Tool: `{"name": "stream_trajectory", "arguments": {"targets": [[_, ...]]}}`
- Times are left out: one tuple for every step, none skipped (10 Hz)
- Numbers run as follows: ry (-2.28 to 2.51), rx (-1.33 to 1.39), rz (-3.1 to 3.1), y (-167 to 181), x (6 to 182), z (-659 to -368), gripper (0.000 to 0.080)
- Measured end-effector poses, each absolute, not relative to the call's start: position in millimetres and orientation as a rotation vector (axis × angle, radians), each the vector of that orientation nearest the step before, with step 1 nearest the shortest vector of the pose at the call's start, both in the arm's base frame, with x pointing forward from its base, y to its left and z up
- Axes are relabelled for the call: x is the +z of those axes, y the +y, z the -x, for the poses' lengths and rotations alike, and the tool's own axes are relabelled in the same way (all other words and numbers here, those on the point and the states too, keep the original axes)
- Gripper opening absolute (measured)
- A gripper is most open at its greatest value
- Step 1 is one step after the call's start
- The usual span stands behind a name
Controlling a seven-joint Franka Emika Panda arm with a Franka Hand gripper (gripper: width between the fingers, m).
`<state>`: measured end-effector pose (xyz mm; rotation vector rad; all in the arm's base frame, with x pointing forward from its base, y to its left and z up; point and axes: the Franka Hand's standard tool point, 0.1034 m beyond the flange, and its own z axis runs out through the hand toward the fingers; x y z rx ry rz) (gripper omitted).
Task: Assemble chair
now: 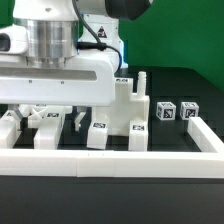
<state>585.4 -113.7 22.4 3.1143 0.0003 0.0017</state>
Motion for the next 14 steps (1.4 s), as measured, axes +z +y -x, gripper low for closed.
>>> {"name": "stream_trajectory", "arguments": {"targets": [[-0.002,0.007,-3.106,-116.1,17.7,-582.2,0.0649],[-0.003,0.010,-3.099,-117.7,13.2,-579.8,0.0649],[-0.003,0.008,-3.095,-118.7,9.1,-578.4,0.0649],[-0.004,0.012,-3.091,-120.1,7.3,-577.8,0.0649],[-0.008,0.010,-3.091,-122.5,6.6,-576.8,0.0649],[-0.008,0.010,-3.091,-122.3,6.4,-576.8,0.0649],[-0.012,0.010,-3.091,-121.8,6.4,-576.9,0.0649],[-0.011,0.010,-3.091,-121.4,6.4,-577.0,0.0521],[-0.011,0.010,-3.091,-121.5,6.4,-577.0,0.0386],[-0.010,0.012,-3.090,-121.2,6.8,-577.6,0.0386],[-0.015,0.012,-3.089,-118.8,6.9,-578.3,0.0284],[-0.012,0.013,-3.089,-117.2,7.1,-579.0,0.0284],[-0.011,0.015,-3.089,-116.7,7.6,-579.4,0.0284],[-0.012,0.022,-3.091,-116.8,11.5,-581.1,0.0284]]}}
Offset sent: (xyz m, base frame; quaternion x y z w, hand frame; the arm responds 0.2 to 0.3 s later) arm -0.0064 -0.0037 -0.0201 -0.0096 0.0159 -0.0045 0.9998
